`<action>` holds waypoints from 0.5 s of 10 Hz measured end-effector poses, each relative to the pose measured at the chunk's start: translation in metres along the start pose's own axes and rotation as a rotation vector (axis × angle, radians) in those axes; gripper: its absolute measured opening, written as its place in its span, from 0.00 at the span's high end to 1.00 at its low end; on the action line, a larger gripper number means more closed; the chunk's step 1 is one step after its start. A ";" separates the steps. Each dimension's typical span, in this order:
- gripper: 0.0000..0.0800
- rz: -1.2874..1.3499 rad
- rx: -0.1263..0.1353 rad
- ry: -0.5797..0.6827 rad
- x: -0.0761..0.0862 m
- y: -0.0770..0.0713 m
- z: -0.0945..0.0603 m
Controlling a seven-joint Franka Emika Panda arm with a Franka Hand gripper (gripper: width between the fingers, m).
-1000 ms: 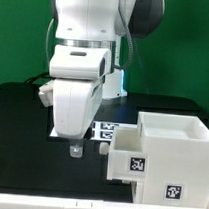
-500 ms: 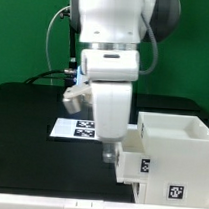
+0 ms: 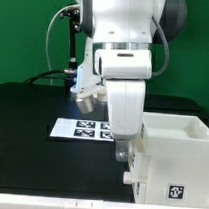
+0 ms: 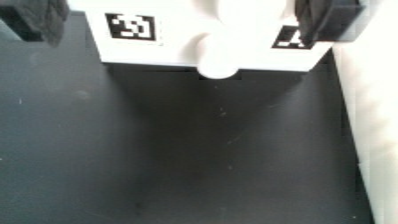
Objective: Assemble drawer
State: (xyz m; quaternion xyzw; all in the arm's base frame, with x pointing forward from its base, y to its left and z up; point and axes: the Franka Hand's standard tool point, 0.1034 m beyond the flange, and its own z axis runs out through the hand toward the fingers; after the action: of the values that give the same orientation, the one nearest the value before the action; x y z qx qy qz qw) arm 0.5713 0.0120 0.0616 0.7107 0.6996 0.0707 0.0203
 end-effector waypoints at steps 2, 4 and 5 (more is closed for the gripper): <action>0.19 0.004 -0.002 0.002 0.004 0.001 0.000; 0.19 0.005 -0.018 0.002 0.024 0.004 -0.005; 0.19 0.010 -0.017 -0.002 0.022 0.004 -0.005</action>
Offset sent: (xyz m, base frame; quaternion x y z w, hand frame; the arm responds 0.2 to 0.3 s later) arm 0.0089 0.0615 0.0117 -0.0474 0.0047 0.0010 0.9989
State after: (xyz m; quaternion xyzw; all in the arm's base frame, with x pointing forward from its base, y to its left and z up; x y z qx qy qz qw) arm 0.5752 0.0339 0.0685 0.7141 0.6954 0.0761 0.0270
